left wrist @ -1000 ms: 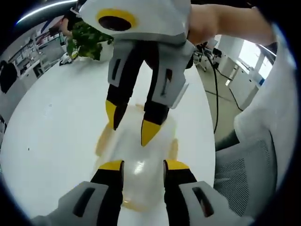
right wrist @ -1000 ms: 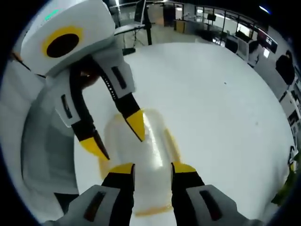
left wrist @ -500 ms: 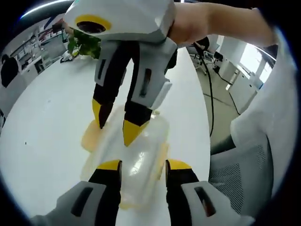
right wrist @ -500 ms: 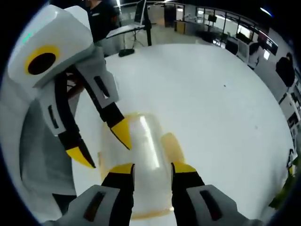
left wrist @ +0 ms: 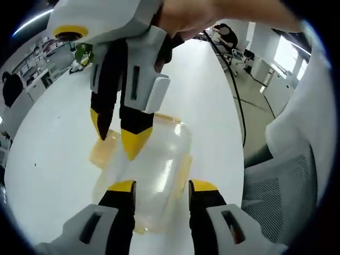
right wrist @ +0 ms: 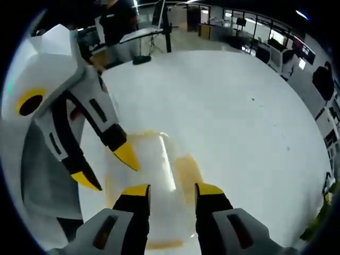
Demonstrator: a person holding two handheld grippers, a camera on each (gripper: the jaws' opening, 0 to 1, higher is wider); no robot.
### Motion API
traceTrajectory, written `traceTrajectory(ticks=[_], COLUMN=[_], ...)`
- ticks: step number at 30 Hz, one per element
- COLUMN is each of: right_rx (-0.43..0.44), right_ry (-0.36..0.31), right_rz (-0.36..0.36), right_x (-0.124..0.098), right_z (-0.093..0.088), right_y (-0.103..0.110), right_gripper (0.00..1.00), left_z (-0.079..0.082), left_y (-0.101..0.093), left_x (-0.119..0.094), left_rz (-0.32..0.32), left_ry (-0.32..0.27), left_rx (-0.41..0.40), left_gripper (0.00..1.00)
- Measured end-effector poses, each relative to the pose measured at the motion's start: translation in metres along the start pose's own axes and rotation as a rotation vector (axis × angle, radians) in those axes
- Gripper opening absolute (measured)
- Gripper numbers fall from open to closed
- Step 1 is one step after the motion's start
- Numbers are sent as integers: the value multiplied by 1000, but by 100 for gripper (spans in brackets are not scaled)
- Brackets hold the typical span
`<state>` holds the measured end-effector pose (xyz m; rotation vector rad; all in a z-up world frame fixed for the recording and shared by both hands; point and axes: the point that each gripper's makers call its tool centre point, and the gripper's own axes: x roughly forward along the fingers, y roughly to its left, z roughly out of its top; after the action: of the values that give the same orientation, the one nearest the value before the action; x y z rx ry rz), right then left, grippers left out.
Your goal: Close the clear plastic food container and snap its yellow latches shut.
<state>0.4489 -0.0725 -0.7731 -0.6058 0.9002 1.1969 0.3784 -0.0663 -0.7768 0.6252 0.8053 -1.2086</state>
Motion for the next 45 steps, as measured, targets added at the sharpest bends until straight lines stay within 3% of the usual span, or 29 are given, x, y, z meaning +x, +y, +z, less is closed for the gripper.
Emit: traceTrajectory(ticks=[10, 24, 36, 45], right_rx=[-6, -7, -53, -78], right_ry=[36, 70, 152, 184], right_rz=[32, 106, 145, 184], right_x=[6, 12, 16, 18], right_z=[-2, -4, -4, -5], right_y=[1, 4, 6, 5], right_gripper=[33, 30, 30, 30], left_z=[3, 1, 0, -1], left_y=[-2, -2, -3, -3], left_x=[4, 6, 13, 16], left_rz=[30, 82, 137, 182], left_ry=[-23, -7, 11, 19], left_rx=[31, 122, 237, 266], left_gripper=[41, 40, 42, 41])
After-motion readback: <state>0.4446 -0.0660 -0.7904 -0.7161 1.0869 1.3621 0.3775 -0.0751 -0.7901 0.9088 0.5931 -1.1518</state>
